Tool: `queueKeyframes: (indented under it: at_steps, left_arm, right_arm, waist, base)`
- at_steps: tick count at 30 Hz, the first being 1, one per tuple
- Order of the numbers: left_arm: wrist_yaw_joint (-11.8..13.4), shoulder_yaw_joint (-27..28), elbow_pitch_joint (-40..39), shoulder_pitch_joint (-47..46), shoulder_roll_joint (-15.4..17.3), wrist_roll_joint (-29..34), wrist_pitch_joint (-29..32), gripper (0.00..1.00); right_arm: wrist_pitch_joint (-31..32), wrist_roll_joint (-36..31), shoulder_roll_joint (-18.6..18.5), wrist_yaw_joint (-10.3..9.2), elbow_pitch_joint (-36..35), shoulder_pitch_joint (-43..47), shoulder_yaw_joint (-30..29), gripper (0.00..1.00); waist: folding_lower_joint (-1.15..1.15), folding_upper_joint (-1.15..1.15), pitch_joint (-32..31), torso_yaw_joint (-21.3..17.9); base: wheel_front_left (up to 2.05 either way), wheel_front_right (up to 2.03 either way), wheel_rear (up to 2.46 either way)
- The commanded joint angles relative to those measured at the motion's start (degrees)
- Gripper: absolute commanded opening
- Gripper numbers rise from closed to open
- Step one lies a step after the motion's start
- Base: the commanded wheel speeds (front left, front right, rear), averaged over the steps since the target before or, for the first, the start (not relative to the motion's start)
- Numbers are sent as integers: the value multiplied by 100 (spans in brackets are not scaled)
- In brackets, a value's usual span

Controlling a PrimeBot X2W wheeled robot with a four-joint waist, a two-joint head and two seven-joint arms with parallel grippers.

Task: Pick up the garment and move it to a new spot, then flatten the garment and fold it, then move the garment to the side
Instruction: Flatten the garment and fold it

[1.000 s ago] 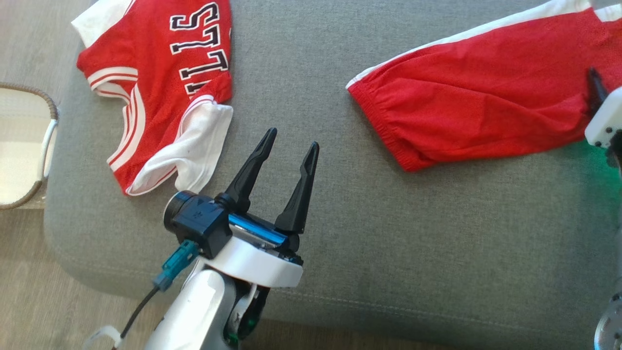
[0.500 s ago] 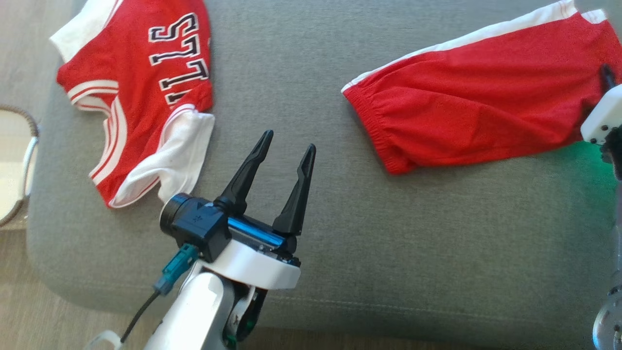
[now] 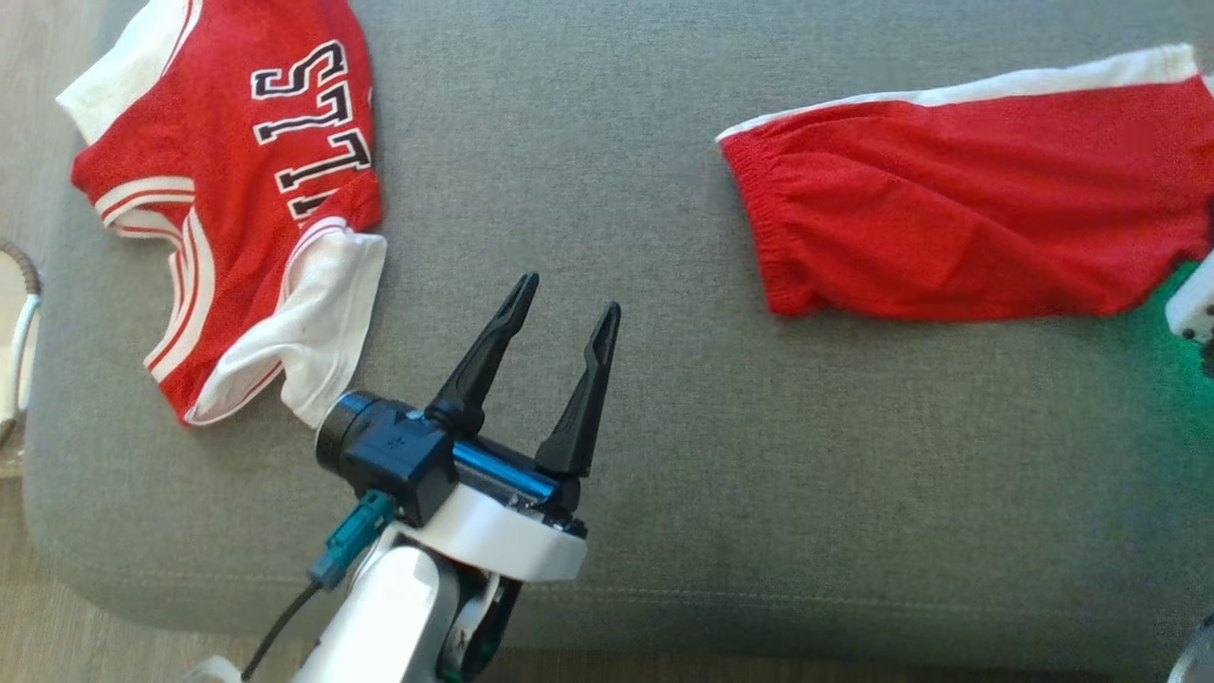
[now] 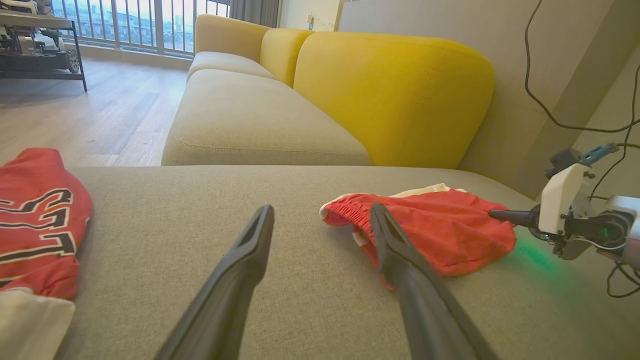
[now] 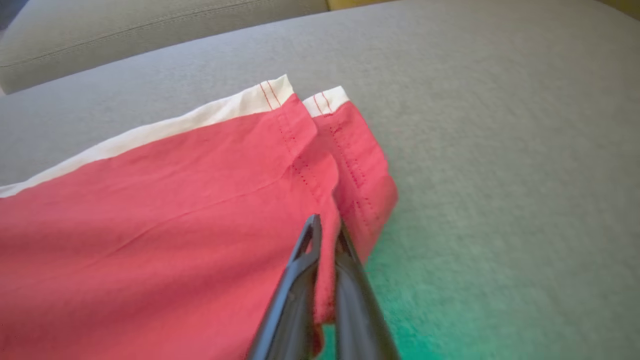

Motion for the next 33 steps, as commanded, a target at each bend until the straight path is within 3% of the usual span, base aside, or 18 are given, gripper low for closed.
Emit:
queueKeyframes:
  at_steps: [1,2,3,13,24,25,27,33]
  left_arm:
    - [-7,206,-157,-12,-11,84,-29,100]
    - [-15,206,-141,-4,-11,94,-29,100]
    - [-27,200,-124,0,-11,110,-29,100]
    - [-62,188,-98,-7,-11,201,-29,100]
    - [-134,119,-71,-146,-11,292,-29,100]
    - [-137,117,-72,-153,-11,293,-29,100]
    - [-127,127,-70,-150,-11,282,-29,100]
    - [-73,161,-70,-99,-12,222,-29,100]
  right_arm:
    - [18,14,-13,-2,-292,-24,26,0]
    - [23,19,26,-2,-335,14,-10,28]
    - [20,11,63,-2,-388,51,-34,100]
    - [29,-132,248,-2,-840,111,-458,100]
    - [223,-524,226,-2,-180,-378,-1263,100]
    - [222,-555,228,-2,-116,-437,-1338,84]
    - [214,-599,265,-2,-1,-532,-1411,0]
    - [58,-633,265,-2,125,-594,-1396,0]
  waist:
    - [0,0,-16,-46]
    - [0,0,-24,-67]
    - [0,0,-33,-88]
    - [0,0,-34,-208]
    - [0,0,130,70]
    - [0,0,137,96]
    - [0,0,131,125]
    - [0,0,20,50]
  base:
    - [0,0,0]
    - [0,0,0]
    - [0,0,0]
    - [0,0,0]
    - [0,0,0]
    - [0,0,0]
    - [0,0,0]
    - [0,0,0]
